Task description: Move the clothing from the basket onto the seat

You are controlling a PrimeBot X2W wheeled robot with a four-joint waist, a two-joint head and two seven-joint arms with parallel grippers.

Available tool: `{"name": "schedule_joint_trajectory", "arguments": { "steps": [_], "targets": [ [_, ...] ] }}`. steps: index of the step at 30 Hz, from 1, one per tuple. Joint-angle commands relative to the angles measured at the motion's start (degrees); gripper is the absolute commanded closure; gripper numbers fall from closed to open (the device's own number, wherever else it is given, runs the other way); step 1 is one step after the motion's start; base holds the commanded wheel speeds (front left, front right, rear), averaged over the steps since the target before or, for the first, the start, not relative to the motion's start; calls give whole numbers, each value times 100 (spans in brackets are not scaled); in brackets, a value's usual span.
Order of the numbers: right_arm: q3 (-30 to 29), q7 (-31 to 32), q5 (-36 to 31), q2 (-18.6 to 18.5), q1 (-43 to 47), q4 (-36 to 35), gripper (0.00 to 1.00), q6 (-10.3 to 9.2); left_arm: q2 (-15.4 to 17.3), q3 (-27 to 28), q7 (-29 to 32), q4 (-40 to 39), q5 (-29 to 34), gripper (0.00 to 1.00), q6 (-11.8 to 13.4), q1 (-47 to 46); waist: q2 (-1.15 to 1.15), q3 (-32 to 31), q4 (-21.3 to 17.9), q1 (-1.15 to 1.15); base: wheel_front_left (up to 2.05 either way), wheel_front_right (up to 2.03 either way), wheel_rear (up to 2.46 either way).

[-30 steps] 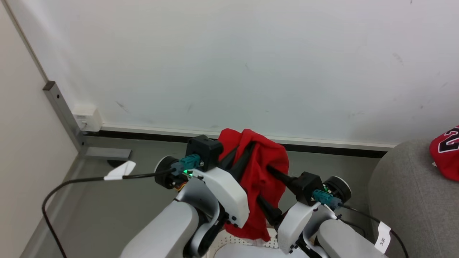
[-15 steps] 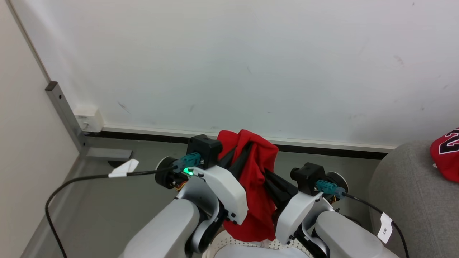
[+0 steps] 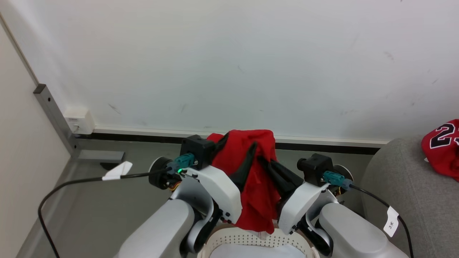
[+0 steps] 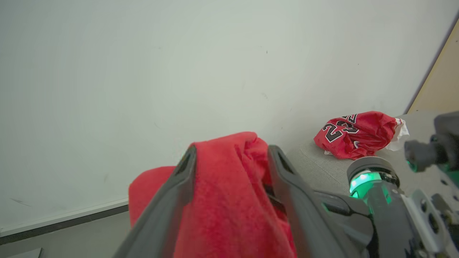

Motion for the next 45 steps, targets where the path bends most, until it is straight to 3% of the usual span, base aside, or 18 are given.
{"name": "schedule_joint_trajectory", "arguments": {
  "steps": [1, 18, 26, 36, 45],
  "targets": [
    [-78, -40, -89, -11, 23, -9, 100, -11, 36, 2, -20, -35, -36, 0, 17, 69, 0, 6, -17, 0, 0, 0, 0],
    [-470, -41, -333, -11, 123, 1, 100, -11, 146, -23, 19, -85, -93, 0, 98, 132, 0, 10, -241, 0, 0, 0, 0],
    [-696, -41, -498, -11, 113, -23, 100, -11, 187, 6, -29, -148, -132, 0, 158, 193, 0, 37, -570, 0, 0, 0, 0],
    [-1155, -34, -1005, -58, 241, -82, 100, -11, 251, -14, -74, -305, -170, 0, 187, 386, 0, 87, -1490, 0, 0, 0, 0],
    [-1690, -29, -1375, -588, 464, -629, 100, -11, 274, -209, -80, -551, -159, 0, 178, 651, 0, 103, -2579, 0, 0, 0, 0]
  ]
}}
